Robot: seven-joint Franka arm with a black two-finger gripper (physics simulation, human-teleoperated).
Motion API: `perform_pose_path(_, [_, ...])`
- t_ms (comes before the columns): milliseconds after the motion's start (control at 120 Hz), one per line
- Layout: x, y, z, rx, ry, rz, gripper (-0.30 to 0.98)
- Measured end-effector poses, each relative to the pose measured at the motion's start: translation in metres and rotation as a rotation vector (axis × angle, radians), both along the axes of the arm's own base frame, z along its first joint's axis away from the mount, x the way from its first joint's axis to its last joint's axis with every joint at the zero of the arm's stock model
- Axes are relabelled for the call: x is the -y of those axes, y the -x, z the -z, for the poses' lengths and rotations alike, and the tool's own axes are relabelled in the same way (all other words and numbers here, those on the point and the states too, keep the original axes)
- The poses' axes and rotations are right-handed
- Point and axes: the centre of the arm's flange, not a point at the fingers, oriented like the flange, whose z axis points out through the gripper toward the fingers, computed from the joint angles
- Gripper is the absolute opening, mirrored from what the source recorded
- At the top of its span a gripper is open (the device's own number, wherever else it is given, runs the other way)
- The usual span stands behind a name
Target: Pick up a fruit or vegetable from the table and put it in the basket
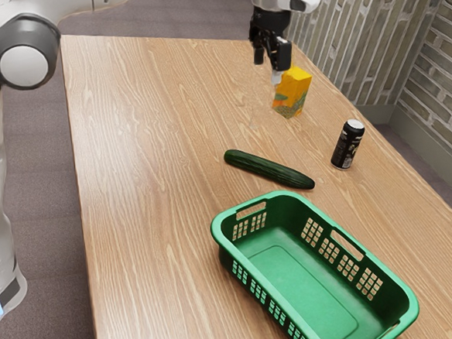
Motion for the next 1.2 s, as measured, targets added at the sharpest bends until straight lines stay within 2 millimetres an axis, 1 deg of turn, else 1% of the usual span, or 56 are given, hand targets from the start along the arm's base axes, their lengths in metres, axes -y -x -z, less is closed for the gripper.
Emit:
perform_pose_path(42, [-0.014,0.002,-0.002,-0.001,0.0,-0.022,0.69])
perform_pose_path(83, [-0.019,0.003,-0.002,-0.004,0.001,-0.029,0.69])
perform_pose_path(200, [-0.012,0.003,-0.003,-0.011,0.003,-0.008,0.69])
perform_pose_path(258, [-0.008,0.006,-0.016,0.008,0.006,0.001,0.69])
perform_pose_path(333, [-0.01,0.009,-0.028,0.023,0.011,0.0,0.69])
perform_pose_path(350, [-0.01,0.01,-0.033,0.03,0.012,0.0,0.69])
perform_pose_path(367, [-0.01,0.014,-0.043,0.048,0.01,0.0,0.69])
perform_pose_path(400, [-0.009,0.025,-0.07,0.098,0.002,0.003,0.69])
perform_pose_path(433, [-0.006,0.036,-0.09,0.133,-0.004,0.008,0.69])
perform_pose_path(492, [0.006,0.059,-0.12,0.183,-0.014,0.032,0.69])
perform_pose_path(517, [0.014,0.068,-0.13,0.196,-0.022,0.047,0.69])
perform_pose_path(550, [0.025,0.072,-0.133,0.197,-0.031,0.069,0.69])
perform_pose_path(600, [0.042,0.06,-0.121,0.166,-0.039,0.101,0.69])
perform_pose_path(642, [0.054,0.042,-0.1,0.124,-0.044,0.122,0.69])
perform_pose_path(675, [0.058,0.028,-0.083,0.09,-0.048,0.129,0.69])
perform_pose_path(750, [0.053,0.002,-0.045,0.016,-0.053,0.118,0.69])
perform_pose_path(858, [0.05,-0.044,0.023,-0.092,-0.079,0.112,0.69])
perform_pose_path(917, [0.045,-0.062,0.051,-0.12,-0.088,0.115,0.69])
perform_pose_path(942, [0.043,-0.067,0.058,-0.124,-0.089,0.12,0.69])
perform_pose_path(983, [0.042,-0.072,0.063,-0.122,-0.091,0.137,0.69])
perform_pose_path(1117, [0.043,-0.077,0.067,-0.108,-0.096,0.204,0.69])
perform_pose_path(1150, [0.045,-0.076,0.069,-0.111,-0.095,0.222,0.69])
perform_pose_path(1200, [0.051,-0.067,0.073,-0.128,-0.086,0.253,0.69])
